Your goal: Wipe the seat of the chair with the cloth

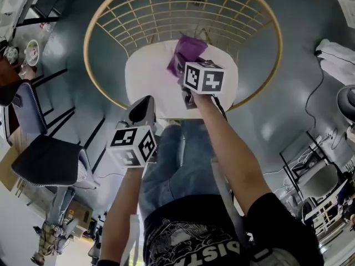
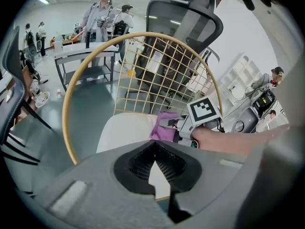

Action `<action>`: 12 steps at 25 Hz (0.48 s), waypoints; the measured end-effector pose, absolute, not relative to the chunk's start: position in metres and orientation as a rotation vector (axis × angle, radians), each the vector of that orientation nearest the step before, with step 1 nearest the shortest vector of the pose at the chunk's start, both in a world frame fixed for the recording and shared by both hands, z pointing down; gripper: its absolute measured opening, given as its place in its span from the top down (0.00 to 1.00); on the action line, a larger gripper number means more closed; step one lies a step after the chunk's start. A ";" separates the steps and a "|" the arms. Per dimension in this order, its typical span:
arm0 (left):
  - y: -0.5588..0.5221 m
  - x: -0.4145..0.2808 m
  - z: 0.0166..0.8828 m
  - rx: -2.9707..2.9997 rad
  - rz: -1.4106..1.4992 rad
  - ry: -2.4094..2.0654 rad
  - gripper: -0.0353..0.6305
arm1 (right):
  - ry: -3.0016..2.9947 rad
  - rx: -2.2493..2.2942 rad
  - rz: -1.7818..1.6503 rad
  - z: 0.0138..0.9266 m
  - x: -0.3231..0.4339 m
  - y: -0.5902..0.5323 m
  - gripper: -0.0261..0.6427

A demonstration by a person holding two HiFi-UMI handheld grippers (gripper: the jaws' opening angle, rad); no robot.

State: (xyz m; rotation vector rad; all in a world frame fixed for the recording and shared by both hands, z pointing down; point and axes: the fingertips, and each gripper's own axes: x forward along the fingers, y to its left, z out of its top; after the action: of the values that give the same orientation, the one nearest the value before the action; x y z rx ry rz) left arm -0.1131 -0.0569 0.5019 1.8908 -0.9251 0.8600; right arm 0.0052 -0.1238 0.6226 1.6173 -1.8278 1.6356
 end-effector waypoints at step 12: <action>-0.050 -0.083 0.499 1.948 0.891 -0.827 0.95 | -1.644 1.780 1.626 0.615 0.078 -0.071 0.86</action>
State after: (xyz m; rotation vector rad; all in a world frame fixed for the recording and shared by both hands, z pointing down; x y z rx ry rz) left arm -0.0827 -0.0500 0.4989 1.9482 -0.8269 0.8909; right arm 0.0781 -0.0711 0.6154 1.7798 -1.6442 1.6263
